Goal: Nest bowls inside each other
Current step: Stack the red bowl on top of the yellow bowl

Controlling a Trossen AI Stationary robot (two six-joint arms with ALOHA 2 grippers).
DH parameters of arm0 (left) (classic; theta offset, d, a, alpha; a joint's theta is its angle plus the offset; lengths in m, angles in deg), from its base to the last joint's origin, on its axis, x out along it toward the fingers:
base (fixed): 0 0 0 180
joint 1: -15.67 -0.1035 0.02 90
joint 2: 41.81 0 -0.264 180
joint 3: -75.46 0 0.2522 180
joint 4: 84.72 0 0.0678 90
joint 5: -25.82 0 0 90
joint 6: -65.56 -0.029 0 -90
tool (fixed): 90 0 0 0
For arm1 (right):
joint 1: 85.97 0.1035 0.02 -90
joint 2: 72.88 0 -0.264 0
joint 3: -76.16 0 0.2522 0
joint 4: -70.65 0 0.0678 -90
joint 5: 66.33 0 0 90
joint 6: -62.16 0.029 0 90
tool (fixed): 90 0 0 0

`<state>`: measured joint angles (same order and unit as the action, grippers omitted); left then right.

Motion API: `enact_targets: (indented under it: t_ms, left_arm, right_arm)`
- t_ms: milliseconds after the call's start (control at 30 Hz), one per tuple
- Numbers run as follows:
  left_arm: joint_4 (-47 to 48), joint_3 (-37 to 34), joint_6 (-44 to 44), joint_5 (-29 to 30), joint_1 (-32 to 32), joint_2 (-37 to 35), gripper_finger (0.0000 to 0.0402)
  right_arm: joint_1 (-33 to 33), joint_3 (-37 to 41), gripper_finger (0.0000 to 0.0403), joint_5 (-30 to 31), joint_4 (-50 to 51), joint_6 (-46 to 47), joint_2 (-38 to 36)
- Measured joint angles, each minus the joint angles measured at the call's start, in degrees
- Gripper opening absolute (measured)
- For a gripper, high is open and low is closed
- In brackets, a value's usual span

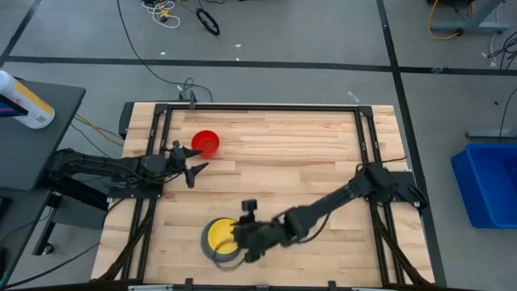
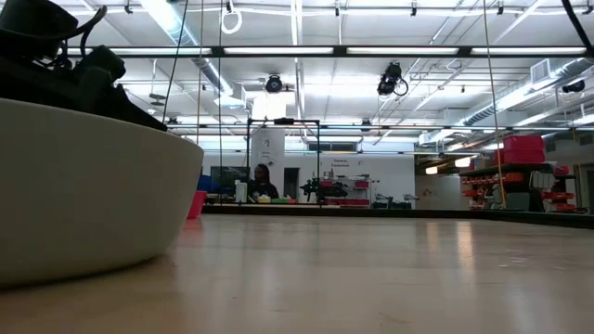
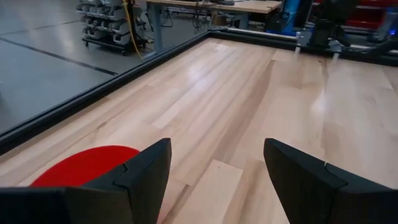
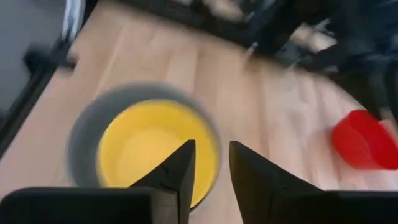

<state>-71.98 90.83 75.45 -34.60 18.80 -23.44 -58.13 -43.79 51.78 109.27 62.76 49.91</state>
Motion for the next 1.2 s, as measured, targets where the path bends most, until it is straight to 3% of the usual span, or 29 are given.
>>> enact_targets:
  t_ms: [67, 167, 267, 400, 567, 600, 667, 767, 833, 900, 1133, 1200]
  left_arm:
    - [0.0, 0.0, 0.0, -0.4, 0.0, 0.0, 0.0263]
    - [-0.1, 0.0, -0.2, -0.3, 0.0, 0.0, 0.0263]
    - [-0.1, 0.0, -0.4, 0.5, 0.0, 0.0, 0.0263]
    - [-0.3, 0.0, -0.7, 1.4, 0.0, 0.0, 0.0263]
    - [-0.3, 0.0, -0.3, 1.1, 0.0, 0.0, 0.0263]
    - [-0.2, 0.0, -0.2, 0.9, 0.0, 0.0, 0.0263]
    - [-0.2, 0.0, -0.2, 0.9, 0.0, 0.0, 0.0263]
    - [-0.3, 0.0, -0.2, 1.0, 0.0, 0.0, 0.0263]
    - [-0.6, 0.0, -0.5, 1.2, 0.0, 0.0, 0.0263]
    - [-0.8, 0.0, -0.5, 1.0, 0.0, 0.0, 0.0263]
    - [-0.7, 0.0, -0.4, 0.8, 0.0, 0.0, 0.0263]
    - [-0.6, 0.0, -0.4, 0.9, 0.0, 0.0, 0.0263]
  right_arm:
    - [-0.9, 5.6, 0.0101, 0.6, -7.8, 0.3, -4.3]
    - [-0.8, 11.5, 0.0096, 6.9, -14.8, 1.8, -11.5]
    - [-0.7, 15.6, 0.0095, 10.9, -13.4, 0.4, -16.8]
    - [0.4, 19.4, 0.0096, 7.9, -7.5, 10.3, -24.5]
    - [3.3, 32.1, 0.0095, 12.8, -12.1, 8.9, -36.1]
    - [3.2, 35.7, 0.0095, 11.8, -15.5, 8.3, -39.8]
    - [2.6, 44.3, 0.0096, 4.3, -26.0, 4.5, -47.7]
    - [-0.2, 59.7, 0.0096, -15.2, -41.5, 0.5, -56.8]
    - [-2.8, 70.4, 0.0095, -24.0, -48.7, 0.8, -61.8]
    - [-5.0, 79.6, 0.0095, -24.8, -58.0, 2.1, -66.3]
    - [-7.6, 103.5, 0.0095, -25.5, -74.4, 3.2, -74.9]
    - [-7.8, 105.6, 0.0095, -24.8, -71.4, 3.2, -76.2]
